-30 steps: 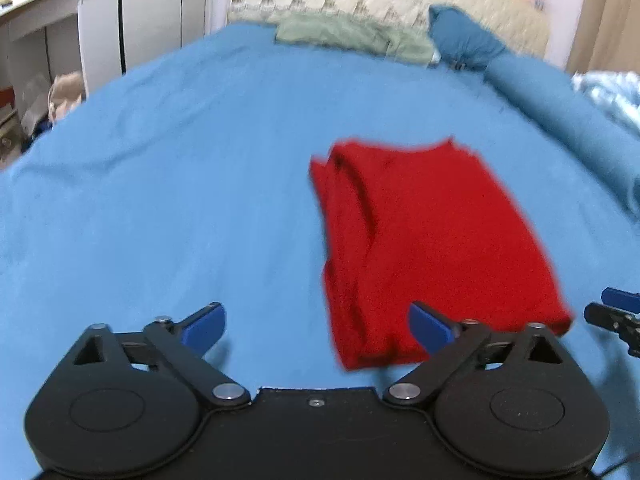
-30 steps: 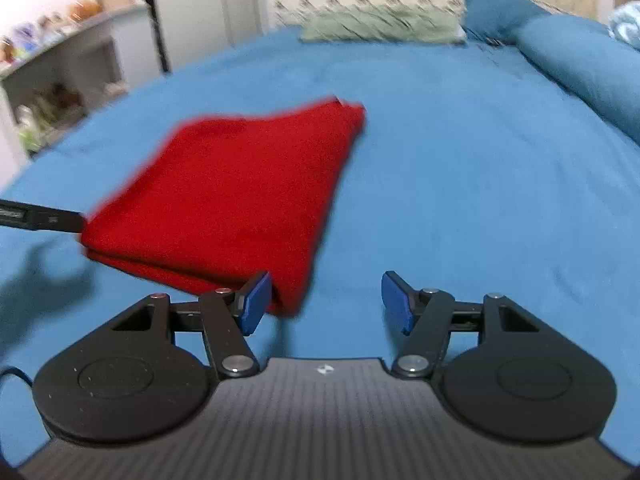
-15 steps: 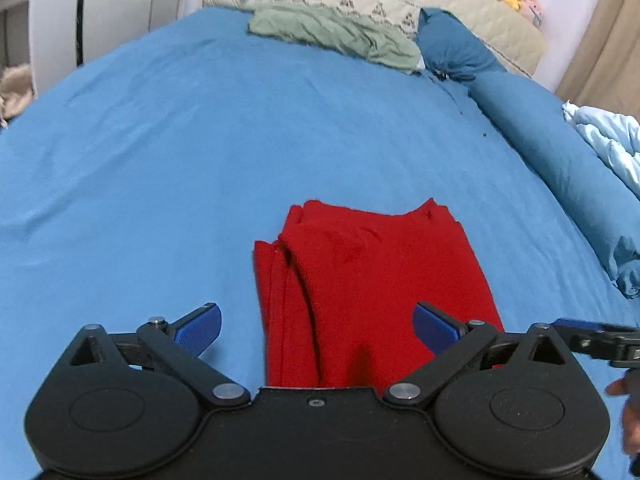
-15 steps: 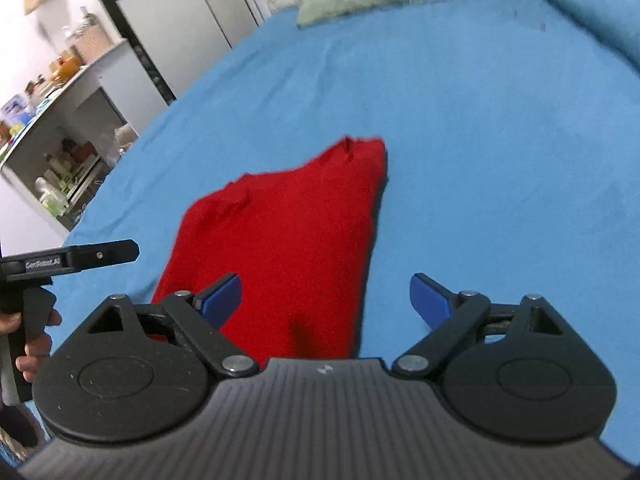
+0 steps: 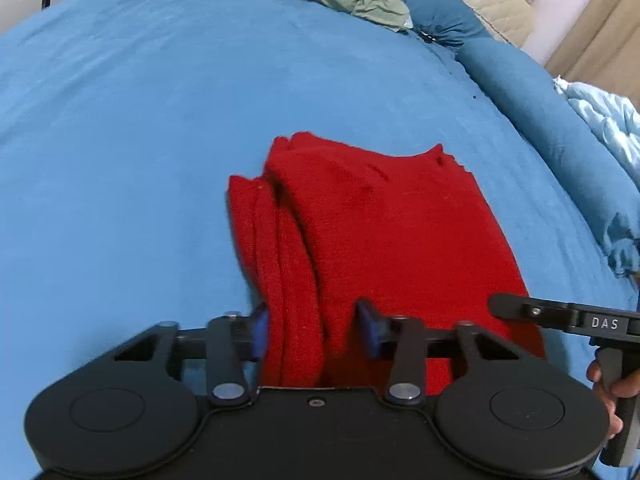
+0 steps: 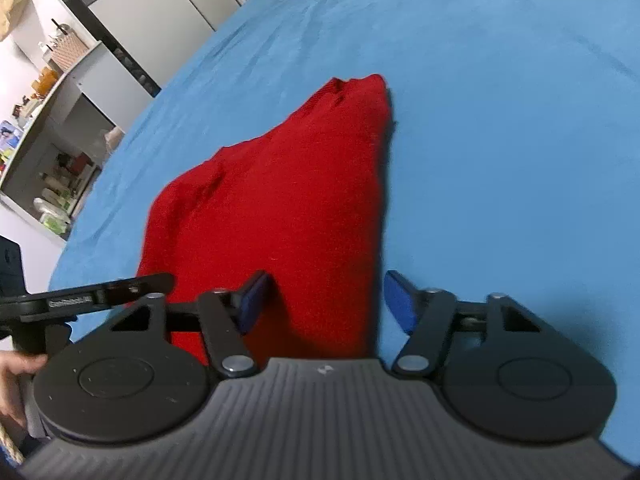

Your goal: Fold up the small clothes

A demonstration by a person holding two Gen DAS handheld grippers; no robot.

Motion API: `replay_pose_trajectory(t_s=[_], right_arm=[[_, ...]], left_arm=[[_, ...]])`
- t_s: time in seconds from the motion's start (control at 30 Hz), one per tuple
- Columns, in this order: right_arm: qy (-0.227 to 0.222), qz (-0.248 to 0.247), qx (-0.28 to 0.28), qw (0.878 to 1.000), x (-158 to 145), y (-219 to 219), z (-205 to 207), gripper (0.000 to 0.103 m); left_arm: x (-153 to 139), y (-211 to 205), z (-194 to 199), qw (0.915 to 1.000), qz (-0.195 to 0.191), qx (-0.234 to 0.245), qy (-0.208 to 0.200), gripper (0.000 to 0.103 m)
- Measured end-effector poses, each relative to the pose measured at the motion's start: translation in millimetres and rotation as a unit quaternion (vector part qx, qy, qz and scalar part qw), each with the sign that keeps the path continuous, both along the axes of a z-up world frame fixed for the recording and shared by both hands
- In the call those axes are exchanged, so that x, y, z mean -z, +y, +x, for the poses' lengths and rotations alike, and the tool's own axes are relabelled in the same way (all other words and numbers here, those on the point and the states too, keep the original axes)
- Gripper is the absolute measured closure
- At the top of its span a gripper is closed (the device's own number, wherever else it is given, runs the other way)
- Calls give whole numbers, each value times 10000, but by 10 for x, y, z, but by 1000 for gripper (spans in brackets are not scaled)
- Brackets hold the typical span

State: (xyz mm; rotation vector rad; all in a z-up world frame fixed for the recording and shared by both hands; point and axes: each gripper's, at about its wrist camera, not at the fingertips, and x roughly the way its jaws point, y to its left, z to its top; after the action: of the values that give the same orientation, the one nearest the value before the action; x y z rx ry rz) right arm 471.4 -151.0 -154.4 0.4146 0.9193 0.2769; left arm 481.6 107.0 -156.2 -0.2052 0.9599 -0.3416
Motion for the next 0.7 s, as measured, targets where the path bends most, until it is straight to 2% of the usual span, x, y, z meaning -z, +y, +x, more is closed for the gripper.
replay_pose_trajectory(t_s=[0.03,0.07,0.17,0.3,0.4,0.5,0.6,0.7], right_arm=[[1,15,8,10000,0,25,2,35],[-29,-36,19,10000,-12,55,1,46],[-236,-117,-62,9996,-103,117,-22,63],[-483,-171,-125,9986,-329,166,-115,66],[-694,-247,-270,9969,-584,180,-268,66],[-831,-244,-347,9956,-865,81,-536,66],[-993,-301,-383,9939,-1110,-105,-939,66],[-948,-334,-301,9945,-1172,-322,-1332,66]], left_arm=[[-33,-48,-12,9999,90,38,-64,72],[-60,-82,-18,9998,151,40,-104,75],[-147,-144,-48,9994,269,23,-194,82],[-326,-217,-162,9984,410,137,-367,83],[-556,-285,-320,9982,348,233,-424,84],[-832,-391,-603,9963,386,423,-648,84],[-1025,-503,-985,9941,143,667,-840,84],[-996,-639,-1338,9940,-112,783,-754,83]])
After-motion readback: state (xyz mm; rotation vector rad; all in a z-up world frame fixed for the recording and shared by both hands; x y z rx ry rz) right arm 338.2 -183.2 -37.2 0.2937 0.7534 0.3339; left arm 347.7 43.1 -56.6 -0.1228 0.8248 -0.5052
